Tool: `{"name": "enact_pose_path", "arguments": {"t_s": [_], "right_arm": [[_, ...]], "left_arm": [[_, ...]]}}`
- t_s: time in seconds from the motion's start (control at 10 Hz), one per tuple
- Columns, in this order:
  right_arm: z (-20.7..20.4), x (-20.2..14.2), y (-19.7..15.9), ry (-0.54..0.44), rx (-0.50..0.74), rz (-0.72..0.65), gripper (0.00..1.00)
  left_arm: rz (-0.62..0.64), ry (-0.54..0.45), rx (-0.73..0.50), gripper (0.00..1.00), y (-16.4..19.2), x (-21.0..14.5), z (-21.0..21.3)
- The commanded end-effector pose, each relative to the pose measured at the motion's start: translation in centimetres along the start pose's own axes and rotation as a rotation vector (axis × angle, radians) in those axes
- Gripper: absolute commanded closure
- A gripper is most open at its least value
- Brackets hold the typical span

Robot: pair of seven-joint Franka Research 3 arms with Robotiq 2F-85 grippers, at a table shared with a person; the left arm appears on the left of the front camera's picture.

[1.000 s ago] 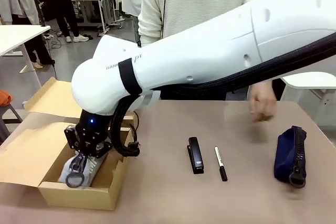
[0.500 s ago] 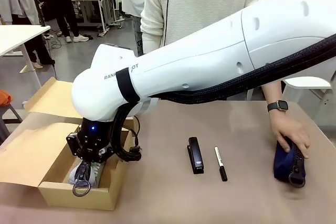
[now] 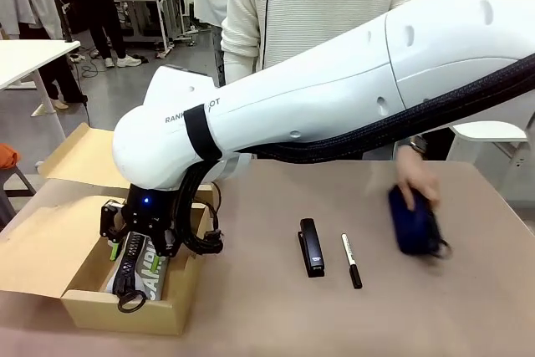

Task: Place items inside the box.
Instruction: Pick up a Pencil pouch or Stapler and place it inside the Mailer Box closest to the robot.

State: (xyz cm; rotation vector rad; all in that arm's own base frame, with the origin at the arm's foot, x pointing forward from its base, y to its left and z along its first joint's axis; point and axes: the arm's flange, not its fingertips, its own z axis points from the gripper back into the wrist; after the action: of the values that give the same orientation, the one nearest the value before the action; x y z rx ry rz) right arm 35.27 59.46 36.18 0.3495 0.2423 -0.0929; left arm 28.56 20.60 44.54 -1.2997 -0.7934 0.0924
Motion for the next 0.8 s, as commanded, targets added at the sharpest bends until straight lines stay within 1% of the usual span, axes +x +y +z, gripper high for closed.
{"name": "enact_pose_path", "arguments": {"t_s": [0.0, 0.2, 0.3, 0.4, 0.5, 0.6, 0.7], "right_arm": [[0.4, -0.3, 0.0, 0.013, 0.020, 0.023, 0.00], [1.3, -0.8, -0.4, 0.048, 0.029, 0.061, 0.00], [2.9, -1.8, -1.2, 0.099, 0.040, 0.115, 0.00], [5.5, -3.8, -3.0, 0.148, 0.071, 0.175, 0.00], [8.6, -6.9, -6.2, 0.228, 0.051, 0.259, 0.00], [9.9, -9.7, -8.7, 0.276, 0.019, 0.333, 0.00], [9.6, -12.5, -10.9, 0.319, -0.038, 0.353, 0.00]], "left_arm": [[-0.020, -0.016, -0.018, 0.00, -0.2, -0.1, -0.1], [-0.020, -0.016, -0.018, 0.00, -0.2, -0.1, -0.1], [-0.020, -0.016, -0.018, 0.00, -0.2, -0.1, -0.1], [-0.020, -0.016, -0.018, 0.00, -0.2, -0.1, -0.1], [-0.020, -0.016, -0.018, 0.00, -0.2, -0.1, -0.1], [-0.020, -0.016, -0.018, 0.00, -0.2, -0.1, -0.1], [-0.020, -0.016, -0.018, 0.00, -0.2, -0.1, -0.1]]}}
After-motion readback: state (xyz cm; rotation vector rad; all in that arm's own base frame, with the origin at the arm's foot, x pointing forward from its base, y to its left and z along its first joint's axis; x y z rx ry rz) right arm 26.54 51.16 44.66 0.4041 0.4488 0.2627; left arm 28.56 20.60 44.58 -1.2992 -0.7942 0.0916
